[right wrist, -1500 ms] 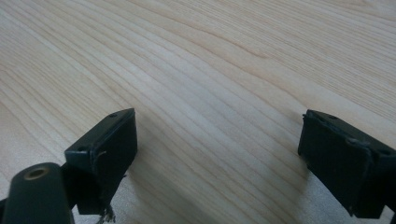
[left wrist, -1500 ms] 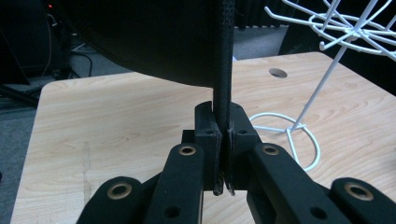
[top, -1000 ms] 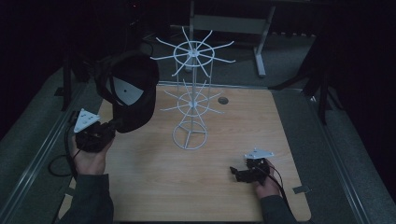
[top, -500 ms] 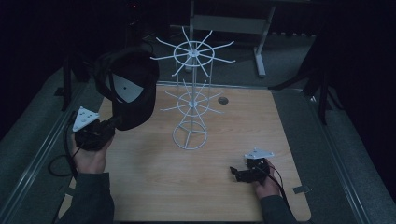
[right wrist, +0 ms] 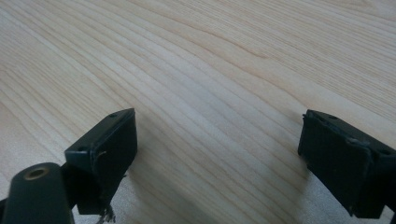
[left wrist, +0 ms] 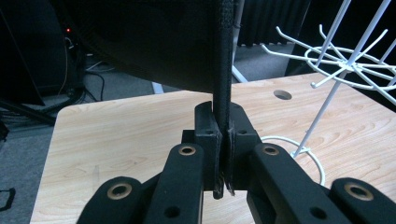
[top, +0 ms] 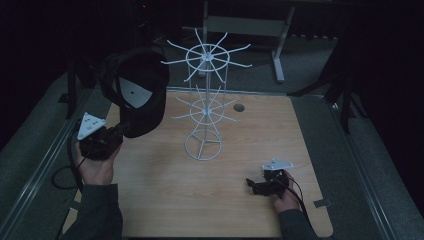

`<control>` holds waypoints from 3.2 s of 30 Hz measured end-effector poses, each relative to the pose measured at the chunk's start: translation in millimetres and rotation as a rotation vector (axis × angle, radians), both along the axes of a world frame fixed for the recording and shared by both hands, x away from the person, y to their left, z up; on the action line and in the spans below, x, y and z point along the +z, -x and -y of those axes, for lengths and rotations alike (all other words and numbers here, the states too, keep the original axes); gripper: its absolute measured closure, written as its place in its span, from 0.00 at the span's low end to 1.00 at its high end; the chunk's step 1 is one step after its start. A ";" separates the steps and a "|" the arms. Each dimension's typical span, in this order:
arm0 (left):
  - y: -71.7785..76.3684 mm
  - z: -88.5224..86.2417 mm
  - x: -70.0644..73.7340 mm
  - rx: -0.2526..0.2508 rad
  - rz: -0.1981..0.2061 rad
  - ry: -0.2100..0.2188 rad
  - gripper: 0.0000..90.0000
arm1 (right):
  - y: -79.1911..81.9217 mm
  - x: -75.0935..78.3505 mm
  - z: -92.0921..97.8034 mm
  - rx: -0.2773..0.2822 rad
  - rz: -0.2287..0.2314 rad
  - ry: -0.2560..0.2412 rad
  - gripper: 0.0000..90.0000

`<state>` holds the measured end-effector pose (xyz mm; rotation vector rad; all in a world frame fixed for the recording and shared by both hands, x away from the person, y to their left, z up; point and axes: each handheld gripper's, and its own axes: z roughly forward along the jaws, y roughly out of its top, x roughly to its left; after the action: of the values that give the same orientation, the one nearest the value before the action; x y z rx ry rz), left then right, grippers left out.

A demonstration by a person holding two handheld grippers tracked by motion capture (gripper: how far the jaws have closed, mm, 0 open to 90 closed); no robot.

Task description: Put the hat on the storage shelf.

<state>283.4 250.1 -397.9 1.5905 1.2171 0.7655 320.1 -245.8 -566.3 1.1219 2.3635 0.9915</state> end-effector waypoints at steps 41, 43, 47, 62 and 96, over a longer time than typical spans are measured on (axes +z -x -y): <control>1.4 5.1 16.2 0.011 0.056 -0.005 0.96 | 0.0 -0.1 -0.1 -0.001 0.001 -0.001 0.13; 1.4 4.9 17.1 0.011 0.057 -0.007 0.96 | 0.0 -0.1 -0.1 -0.001 0.001 -0.001 0.13; 1.3 5.9 18.1 0.011 0.060 -0.006 0.96 | 0.0 -0.1 -0.1 -0.001 0.001 -0.001 0.13; 1.1 13.2 22.2 0.003 0.079 -0.020 0.96 | -0.1 0.0 0.0 0.000 0.002 -0.001 0.13; 5.5 30.9 35.3 -0.003 0.126 -0.105 0.96 | -0.1 -0.1 -0.1 -0.001 0.002 -0.001 0.13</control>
<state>277.9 219.2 -362.6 1.6032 1.0988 0.9263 320.2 -245.7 -566.4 1.1215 2.3610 0.9938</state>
